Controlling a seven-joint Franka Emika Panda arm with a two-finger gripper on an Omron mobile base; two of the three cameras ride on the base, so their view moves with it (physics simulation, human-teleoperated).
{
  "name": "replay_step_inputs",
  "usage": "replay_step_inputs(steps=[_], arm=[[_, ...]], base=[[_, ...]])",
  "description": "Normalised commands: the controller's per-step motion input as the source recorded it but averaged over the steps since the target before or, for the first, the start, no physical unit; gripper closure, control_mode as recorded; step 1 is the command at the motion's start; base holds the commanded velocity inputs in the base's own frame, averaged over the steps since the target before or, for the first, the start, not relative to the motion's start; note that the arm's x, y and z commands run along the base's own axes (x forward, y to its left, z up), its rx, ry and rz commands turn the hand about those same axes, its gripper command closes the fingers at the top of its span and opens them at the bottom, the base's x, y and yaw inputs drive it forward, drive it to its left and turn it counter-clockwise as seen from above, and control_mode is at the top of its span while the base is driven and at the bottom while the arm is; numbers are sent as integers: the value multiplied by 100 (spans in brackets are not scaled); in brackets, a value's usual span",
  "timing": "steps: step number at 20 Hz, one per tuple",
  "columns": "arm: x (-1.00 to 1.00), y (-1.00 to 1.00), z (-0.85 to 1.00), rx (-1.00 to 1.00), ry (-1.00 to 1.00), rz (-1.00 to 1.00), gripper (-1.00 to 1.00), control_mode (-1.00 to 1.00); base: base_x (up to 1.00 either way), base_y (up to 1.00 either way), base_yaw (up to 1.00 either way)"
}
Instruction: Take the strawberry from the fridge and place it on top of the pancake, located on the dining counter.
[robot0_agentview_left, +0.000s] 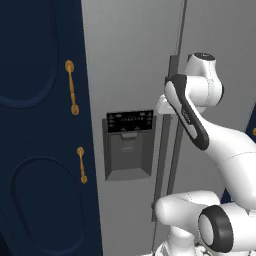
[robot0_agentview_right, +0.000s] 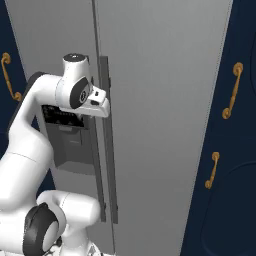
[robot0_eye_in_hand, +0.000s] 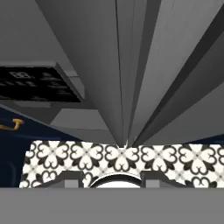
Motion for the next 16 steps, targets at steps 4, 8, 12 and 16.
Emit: replay_step_inputs(steps=[4,8,12,16], arm=[[0,0,0,0,0,0,-100,100],[0,0,0,0,0,0,-100,100],[0,0,0,0,0,0,-100,100],[0,0,0,0,0,0,-100,100]], base=[[-1,0,0],[-43,-10,-2],[-49,-10,-3],[-51,-11,-2]])
